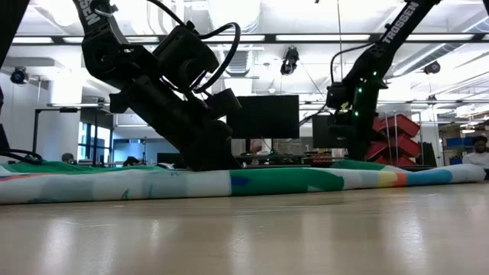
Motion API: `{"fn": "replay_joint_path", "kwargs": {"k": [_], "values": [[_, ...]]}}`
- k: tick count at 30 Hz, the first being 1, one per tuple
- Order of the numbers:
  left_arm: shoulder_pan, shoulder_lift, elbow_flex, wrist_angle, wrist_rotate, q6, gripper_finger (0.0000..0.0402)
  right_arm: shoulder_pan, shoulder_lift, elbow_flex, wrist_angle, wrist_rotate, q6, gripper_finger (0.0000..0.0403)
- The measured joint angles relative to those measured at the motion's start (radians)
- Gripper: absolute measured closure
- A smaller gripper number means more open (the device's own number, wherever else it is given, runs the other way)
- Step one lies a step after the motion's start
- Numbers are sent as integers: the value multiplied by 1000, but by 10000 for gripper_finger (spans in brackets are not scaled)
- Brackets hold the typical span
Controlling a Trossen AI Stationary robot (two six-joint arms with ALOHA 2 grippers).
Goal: Roll towel
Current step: Fold the multi-color dinosaur print towel
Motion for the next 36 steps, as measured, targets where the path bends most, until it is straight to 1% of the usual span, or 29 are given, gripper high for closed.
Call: {"fn": "replay_joint_path", "kwargs": {"k": [5, 11, 14, 17, 19, 25, 32, 36], "values": [[0, 0, -1, 4, -1, 0, 283, 3, -44, 1, 80, 6, 0, 403], [0, 0, -1, 6, 0, 0, 283, 0, -33, 2, 175, 7, 0, 403], [0, 0, -1, 6, 0, -1, 283, -4, -22, 2, 149, 27, 10, 403], [0, 0, -1, 6, 0, -7, 283, -4, -19, 0, 95, 106, 13, 403], [0, 0, -1, 5, 0, -7, 283, -4, -19, -8, 85, 139, 13, 403], [0, -9, -1, -1, 2, -13, 283, -5, -19, -32, 113, 145, 3, 403], [-5, -76, -6, -39, 10, 0, 283, -8, -19, -80, 190, 161, 4, 403], [-11, -101, -8, -53, -26, 8, 283, -8, -19, -116, 255, 157, 5, 403]]}}
